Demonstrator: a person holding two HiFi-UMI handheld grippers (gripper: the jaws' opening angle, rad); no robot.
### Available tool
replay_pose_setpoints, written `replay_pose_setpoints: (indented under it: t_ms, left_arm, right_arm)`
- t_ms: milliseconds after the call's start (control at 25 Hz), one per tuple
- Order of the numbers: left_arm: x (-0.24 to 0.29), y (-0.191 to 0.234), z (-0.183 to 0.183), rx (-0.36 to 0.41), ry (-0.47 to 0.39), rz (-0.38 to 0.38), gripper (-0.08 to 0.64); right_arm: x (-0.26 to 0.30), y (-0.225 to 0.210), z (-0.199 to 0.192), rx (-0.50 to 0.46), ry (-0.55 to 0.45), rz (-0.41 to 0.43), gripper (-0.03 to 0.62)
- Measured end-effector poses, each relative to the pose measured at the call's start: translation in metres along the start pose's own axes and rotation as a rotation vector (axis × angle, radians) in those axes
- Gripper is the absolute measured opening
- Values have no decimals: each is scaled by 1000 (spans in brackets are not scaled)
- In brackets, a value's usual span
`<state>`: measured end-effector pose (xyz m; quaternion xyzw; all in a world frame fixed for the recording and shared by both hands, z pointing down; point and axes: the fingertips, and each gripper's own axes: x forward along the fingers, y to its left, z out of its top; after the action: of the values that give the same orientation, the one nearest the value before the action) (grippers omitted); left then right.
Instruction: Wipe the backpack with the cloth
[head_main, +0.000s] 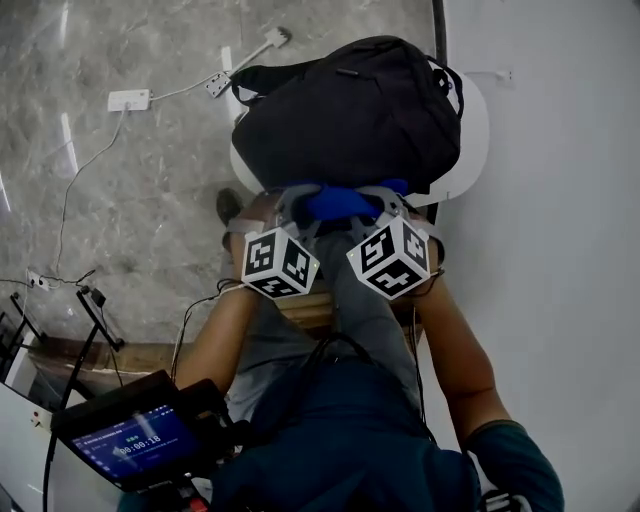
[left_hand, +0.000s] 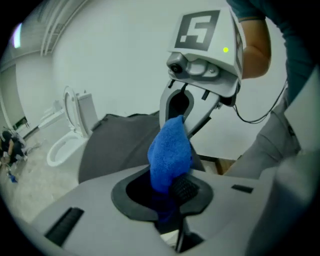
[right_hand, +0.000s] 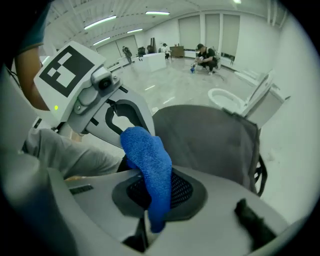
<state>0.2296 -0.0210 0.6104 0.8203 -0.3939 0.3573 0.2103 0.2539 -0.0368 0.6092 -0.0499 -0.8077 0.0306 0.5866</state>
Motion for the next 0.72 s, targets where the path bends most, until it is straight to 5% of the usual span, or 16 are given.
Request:
replay_pose_setpoints:
  t_ms: [160,280,400,600,720]
  left_arm:
    - [-1,117,42,117,-26,180,78]
    - [18,177,52,172,47,188,78]
    - [24,148,36,121,68,100,77]
    - [12,30,10,59,40,-21,74]
    - [13,37,30,109,1,17,74]
  right_arm:
    - [-4,-103,66,-63,-62,-207,31]
    - [16,-155,92,-92,-7,-237,31]
    - [22,-121,71,-68,23,-155,31]
    - [9,-14,7,-23,-12,-57,31]
    - [-9,-36,8,-4,-77,-138,31]
